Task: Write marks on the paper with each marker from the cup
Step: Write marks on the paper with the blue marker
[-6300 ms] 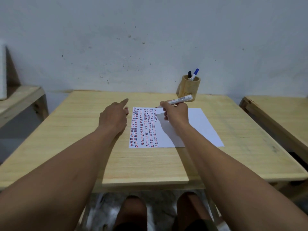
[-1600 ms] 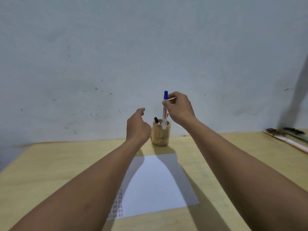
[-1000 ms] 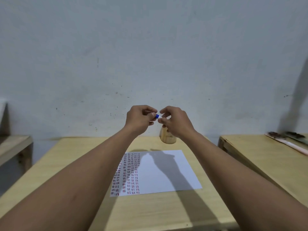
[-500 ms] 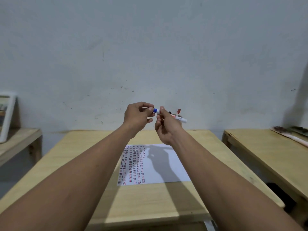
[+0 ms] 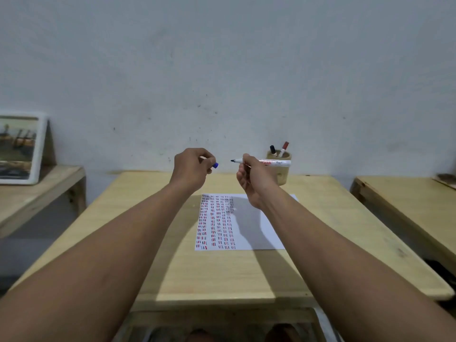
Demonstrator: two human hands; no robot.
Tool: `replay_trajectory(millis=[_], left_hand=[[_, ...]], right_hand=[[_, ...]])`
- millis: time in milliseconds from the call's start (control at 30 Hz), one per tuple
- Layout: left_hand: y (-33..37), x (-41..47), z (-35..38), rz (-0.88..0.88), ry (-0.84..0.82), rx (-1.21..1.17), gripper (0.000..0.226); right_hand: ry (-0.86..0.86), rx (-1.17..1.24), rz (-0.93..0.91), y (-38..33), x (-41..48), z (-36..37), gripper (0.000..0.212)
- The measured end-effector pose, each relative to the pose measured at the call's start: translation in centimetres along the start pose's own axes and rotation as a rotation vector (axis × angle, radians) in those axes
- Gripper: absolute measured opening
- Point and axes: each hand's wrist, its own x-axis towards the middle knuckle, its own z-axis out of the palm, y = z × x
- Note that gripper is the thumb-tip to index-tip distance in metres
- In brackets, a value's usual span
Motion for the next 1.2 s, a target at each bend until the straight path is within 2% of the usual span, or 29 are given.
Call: replay_trajectory(millis=[133, 300, 533, 633, 733, 800, 867, 933, 1000, 1200], left_hand=[[-3.5, 0.0, -0.5, -0.03, -0.028, 0.214, 0.001], [-7.2, -0.5, -0.1, -0.061, -0.052, 0.364, 0.008], [-9.2, -1.6, 0.5, -0.094, -0.041, 0.428, 0.027], [-9.3, -2.4, 0.5, -0.085, -0.031, 0.394, 0.047], [-9.7, -4.2, 0.5, -0.058, -0.051, 0.443, 0.053], [-10.2, -5.1, 0.3, -0.075, -0.085, 0.477, 0.05], [-10.8, -5.7, 0.1, -0.078, -0.167, 0.617, 0.047], [-11.4, -5.8, 0.0, -0.072, -0.278, 0.783, 0.05], [-11.7, -5.9, 0.0, -0.087, -0.356, 0.848, 0.054], [-11.9, -6.3, 0.3, -0.079, -0.396, 0.902, 0.056]], right_hand=[[0.015, -0.093, 0.009, 1.8, 0.8, -0.4, 0.017], [0.005, -0.2, -0.011, 3.6, 1.9, -1.3, 0.018], [-0.046, -0.452, -0.155, 4.1, 2.5, -2.3, 0.02], [-0.03, -0.661, -0.277, 4.1, 2.6, -3.2, 0.018], [0.003, -0.861, -0.343, 4.5, 2.7, -4.5, 0.022], [0.04, -0.927, -0.334, 5.0, 2.8, -5.4, 0.027], [0.074, -0.948, -0.318, 5.6, 2.8, -6.1, 0.032], [0.091, -0.945, -0.317, 6.2, 2.7, -6.7, 0.03], [0.089, -0.962, -0.326, 6.5, 2.8, -6.9, 0.029], [0.06, -1.07, -0.351, 6.9, 3.2, -7.1, 0.027]])
